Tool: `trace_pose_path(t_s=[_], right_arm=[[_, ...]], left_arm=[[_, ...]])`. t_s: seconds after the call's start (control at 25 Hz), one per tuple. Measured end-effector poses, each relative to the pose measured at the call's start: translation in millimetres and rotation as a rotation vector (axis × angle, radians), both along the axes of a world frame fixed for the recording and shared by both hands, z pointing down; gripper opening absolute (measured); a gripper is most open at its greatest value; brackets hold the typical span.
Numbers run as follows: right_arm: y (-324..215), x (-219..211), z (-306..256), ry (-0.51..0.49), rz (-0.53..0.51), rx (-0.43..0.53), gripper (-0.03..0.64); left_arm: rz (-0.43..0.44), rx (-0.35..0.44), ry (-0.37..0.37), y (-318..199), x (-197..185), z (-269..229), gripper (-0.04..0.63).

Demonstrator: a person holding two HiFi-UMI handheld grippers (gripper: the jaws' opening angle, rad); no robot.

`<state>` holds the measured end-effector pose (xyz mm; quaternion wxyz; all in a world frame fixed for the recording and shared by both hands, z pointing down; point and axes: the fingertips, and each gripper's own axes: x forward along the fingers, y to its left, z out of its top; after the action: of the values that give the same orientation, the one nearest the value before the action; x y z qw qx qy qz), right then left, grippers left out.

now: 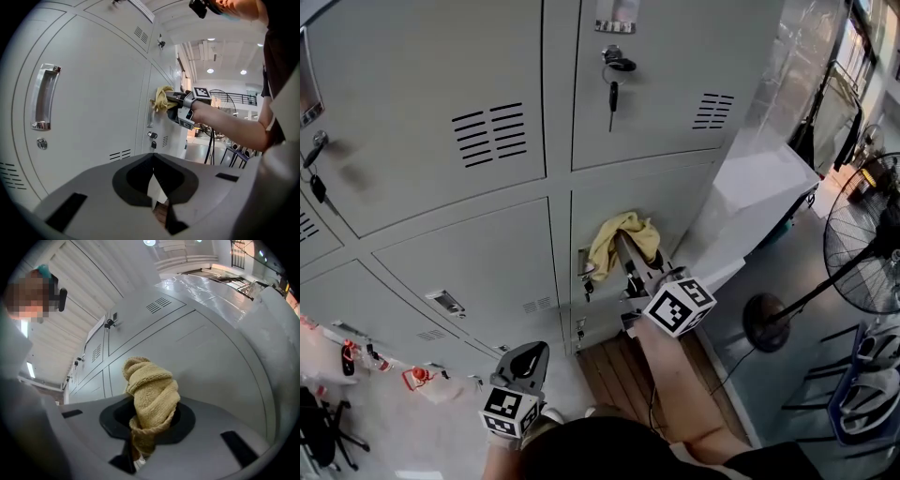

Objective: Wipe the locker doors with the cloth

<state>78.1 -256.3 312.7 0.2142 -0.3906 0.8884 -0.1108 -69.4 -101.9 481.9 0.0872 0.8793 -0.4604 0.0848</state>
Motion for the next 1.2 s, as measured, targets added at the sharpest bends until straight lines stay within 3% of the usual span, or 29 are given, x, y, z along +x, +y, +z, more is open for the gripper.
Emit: trace_pose_path(t_s=[0.64, 1.2], right_arm=[[-34, 94, -2, -0.101, 0.1, -0.019, 0.083], [-53, 146, 22, -0.166, 0.184, -0.078, 0.084]], left_arm=[[0.016, -0.02, -0.008, -17, 36, 7, 0.009], [0.041, -0.047, -0.02, -28, 53, 16, 0.009]])
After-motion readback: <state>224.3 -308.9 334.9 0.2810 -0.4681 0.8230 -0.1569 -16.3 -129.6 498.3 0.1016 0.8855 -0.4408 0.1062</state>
